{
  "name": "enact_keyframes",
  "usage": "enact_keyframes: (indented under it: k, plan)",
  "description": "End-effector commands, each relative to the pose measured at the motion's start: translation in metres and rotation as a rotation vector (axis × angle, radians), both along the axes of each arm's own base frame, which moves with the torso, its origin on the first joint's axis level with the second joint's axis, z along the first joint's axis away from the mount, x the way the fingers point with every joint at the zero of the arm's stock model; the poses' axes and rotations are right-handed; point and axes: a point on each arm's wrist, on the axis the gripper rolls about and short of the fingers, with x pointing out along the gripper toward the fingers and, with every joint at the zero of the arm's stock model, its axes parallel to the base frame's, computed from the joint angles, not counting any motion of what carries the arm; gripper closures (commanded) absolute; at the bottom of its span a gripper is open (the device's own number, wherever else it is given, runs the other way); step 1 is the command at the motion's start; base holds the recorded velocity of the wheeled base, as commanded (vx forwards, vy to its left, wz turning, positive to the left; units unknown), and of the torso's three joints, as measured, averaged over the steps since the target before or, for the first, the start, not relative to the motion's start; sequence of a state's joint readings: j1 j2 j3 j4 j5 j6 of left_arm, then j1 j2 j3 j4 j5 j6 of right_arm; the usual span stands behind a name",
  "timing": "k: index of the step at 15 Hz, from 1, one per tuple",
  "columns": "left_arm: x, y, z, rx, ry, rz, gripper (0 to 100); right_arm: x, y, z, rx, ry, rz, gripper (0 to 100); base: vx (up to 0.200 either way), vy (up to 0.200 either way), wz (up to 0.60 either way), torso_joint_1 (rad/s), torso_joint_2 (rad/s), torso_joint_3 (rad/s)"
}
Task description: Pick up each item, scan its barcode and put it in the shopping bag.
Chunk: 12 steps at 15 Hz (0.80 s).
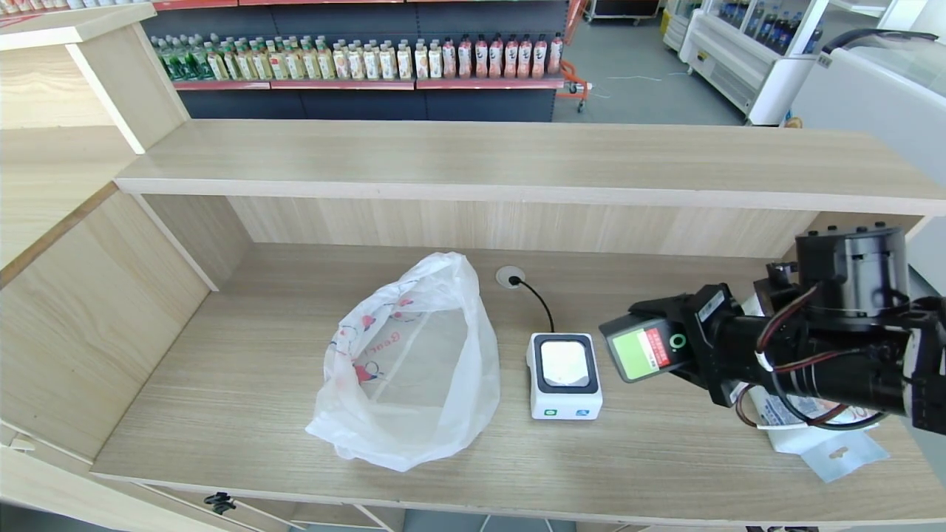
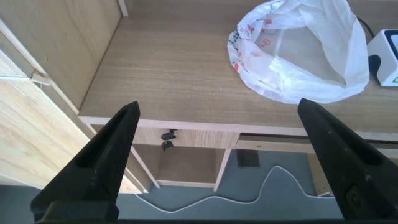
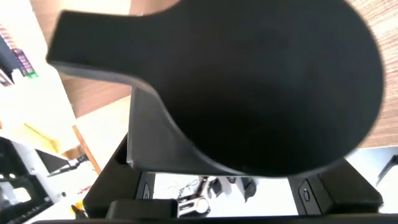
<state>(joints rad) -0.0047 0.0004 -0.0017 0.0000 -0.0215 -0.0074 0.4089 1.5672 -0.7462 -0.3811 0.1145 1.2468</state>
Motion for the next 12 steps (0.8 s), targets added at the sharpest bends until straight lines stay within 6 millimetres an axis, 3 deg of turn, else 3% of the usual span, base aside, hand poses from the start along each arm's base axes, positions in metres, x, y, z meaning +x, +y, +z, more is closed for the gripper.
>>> enact_keyframes:
  k: [1, 7, 12]
  plan:
    - [0.0, 0.0, 0.0, 0.0, 0.0, 0.0, 0, 0.021, 0.01, -0.013, 0.021, 0.067, -0.01, 100, 0.0, 0.0, 0.0, 0.0, 0.0, 0.0]
    - [0.0, 0.0, 0.0, 0.0, 0.0, 0.0, 0, 0.048, 0.03, -0.034, 0.066, 0.158, 0.071, 100, 0.0, 0.0, 0.0, 0.0, 0.0, 0.0]
    - [0.0, 0.0, 0.0, 0.0, 0.0, 0.0, 0, 0.065, 0.043, -0.038, 0.068, 0.149, 0.086, 100, 0.0, 0.0, 0.0, 0.0, 0.0, 0.0]
